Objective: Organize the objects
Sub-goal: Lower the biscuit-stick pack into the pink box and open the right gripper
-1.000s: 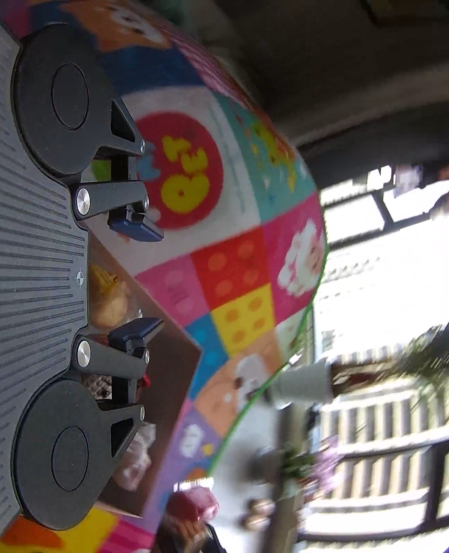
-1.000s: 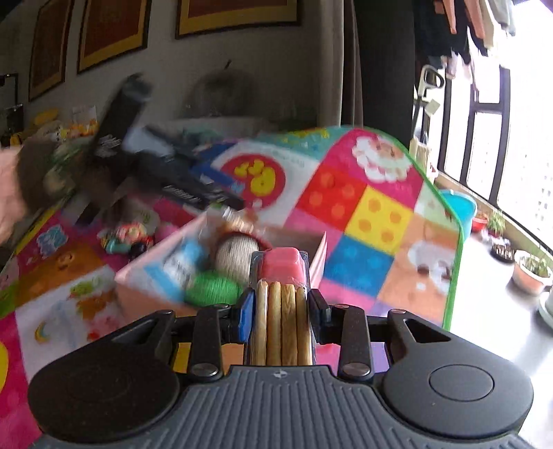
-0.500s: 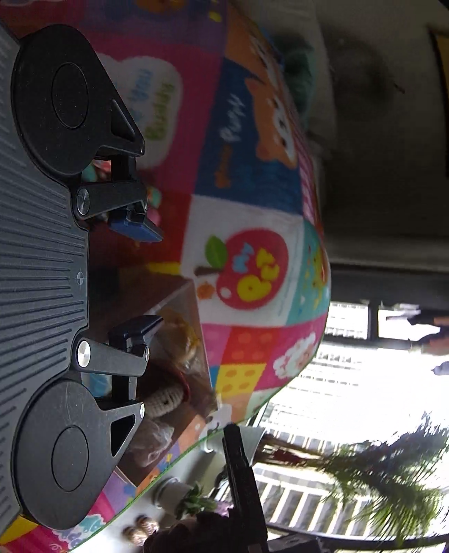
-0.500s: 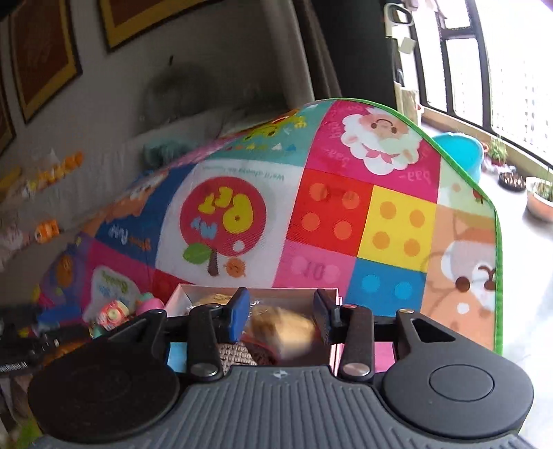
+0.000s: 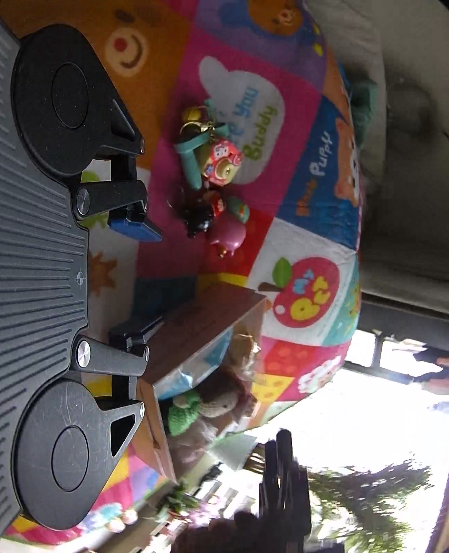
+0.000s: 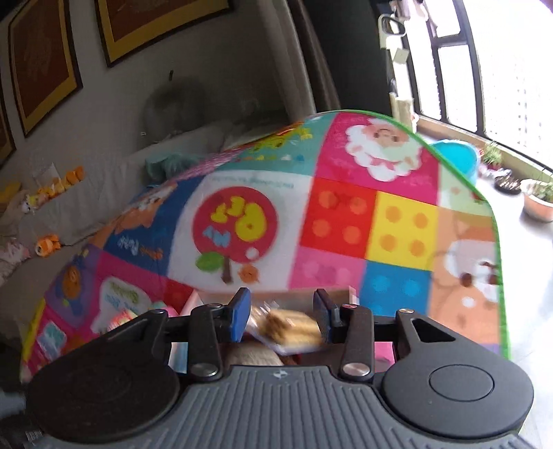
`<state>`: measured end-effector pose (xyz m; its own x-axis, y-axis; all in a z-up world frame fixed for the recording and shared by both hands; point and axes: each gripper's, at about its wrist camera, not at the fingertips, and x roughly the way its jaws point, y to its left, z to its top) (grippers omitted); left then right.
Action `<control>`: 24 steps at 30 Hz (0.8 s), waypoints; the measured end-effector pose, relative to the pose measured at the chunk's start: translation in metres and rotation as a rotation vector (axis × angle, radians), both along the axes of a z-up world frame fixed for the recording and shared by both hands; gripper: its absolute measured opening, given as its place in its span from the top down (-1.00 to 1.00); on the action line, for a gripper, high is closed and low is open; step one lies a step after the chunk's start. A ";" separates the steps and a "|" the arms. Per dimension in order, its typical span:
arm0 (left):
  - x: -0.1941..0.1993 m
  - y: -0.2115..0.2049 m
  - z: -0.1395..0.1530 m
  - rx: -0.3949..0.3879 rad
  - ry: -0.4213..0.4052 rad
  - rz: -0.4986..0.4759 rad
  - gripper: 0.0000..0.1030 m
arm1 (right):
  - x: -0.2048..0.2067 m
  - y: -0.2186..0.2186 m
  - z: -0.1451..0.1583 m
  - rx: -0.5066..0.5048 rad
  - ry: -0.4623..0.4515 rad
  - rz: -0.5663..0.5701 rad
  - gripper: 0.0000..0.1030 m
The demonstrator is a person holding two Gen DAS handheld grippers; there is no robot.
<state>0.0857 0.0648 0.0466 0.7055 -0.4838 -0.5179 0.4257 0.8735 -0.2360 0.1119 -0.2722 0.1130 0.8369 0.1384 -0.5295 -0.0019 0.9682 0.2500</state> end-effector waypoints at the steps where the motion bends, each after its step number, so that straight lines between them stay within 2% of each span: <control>1: -0.002 -0.001 0.001 -0.019 -0.002 0.002 0.00 | 0.011 0.006 0.000 -0.029 0.008 0.004 0.24; 4: -0.010 -0.003 0.003 -0.051 -0.010 -0.001 0.00 | 0.041 0.025 -0.012 -0.127 0.057 0.020 0.33; 7: -0.023 0.000 0.006 -0.043 -0.021 -0.003 0.00 | 0.048 0.027 -0.028 -0.190 0.107 0.030 0.40; 15: -0.040 0.015 -0.007 -0.058 0.018 0.021 0.00 | -0.012 -0.019 -0.050 -0.173 0.163 -0.001 0.40; 18: -0.039 0.013 -0.013 -0.059 0.039 0.032 0.01 | -0.037 -0.031 -0.042 -0.095 0.118 0.001 0.40; 21: -0.036 0.013 -0.017 -0.048 0.048 0.049 0.01 | -0.065 -0.018 -0.030 -0.137 0.019 0.013 0.38; 23: -0.030 0.014 -0.016 -0.038 0.041 0.073 0.01 | -0.081 0.004 -0.028 -0.195 -0.039 0.066 0.23; 24: -0.027 0.015 -0.013 -0.035 0.028 0.090 0.01 | -0.088 0.018 -0.030 -0.213 -0.062 0.098 0.01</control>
